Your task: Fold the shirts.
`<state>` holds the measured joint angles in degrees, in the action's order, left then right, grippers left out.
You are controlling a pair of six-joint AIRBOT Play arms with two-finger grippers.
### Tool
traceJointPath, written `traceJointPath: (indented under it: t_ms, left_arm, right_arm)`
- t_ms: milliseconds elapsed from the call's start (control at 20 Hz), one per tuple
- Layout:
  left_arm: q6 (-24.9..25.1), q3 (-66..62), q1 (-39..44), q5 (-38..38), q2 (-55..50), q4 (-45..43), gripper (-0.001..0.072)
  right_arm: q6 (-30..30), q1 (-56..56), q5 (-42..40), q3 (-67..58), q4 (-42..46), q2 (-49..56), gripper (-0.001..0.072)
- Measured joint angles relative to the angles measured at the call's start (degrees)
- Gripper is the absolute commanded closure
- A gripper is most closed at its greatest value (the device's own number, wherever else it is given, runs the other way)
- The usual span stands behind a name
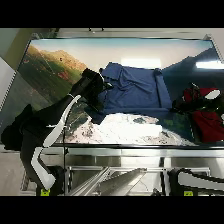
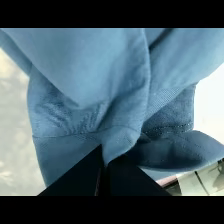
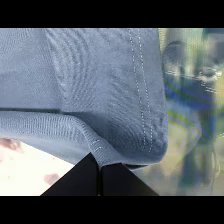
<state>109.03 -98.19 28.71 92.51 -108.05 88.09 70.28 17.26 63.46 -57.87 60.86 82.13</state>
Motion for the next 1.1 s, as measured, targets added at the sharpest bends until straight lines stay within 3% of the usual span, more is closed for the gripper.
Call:
traceJointPath:
  t_ms: [250,550,800,1100]
  left_arm:
    - [1.4,0.0,-5.1,0.6,3.0,8.9,0.0692]
    - [1.8,0.1,-22.8,1.1,14.3,39.5,0.0692]
    - [2.2,0.1,-39.1,-1.1,32.8,63.3,0.0690]
    - [0.9,0.0,-53.0,-6.1,54.5,71.6,0.0691]
  right_arm:
    - [-0.5,0.0,3.1,0.0,-3.0,0.0,0.0697]
    - [-7.5,1.7,11.6,-3.3,-20.7,-7.3,0.0697]
    - [-10.5,13.0,18.2,-18.9,-37.5,-22.6,0.0697]
    - [-8.0,23.4,17.1,-42.2,-46.3,-30.3,0.0697]
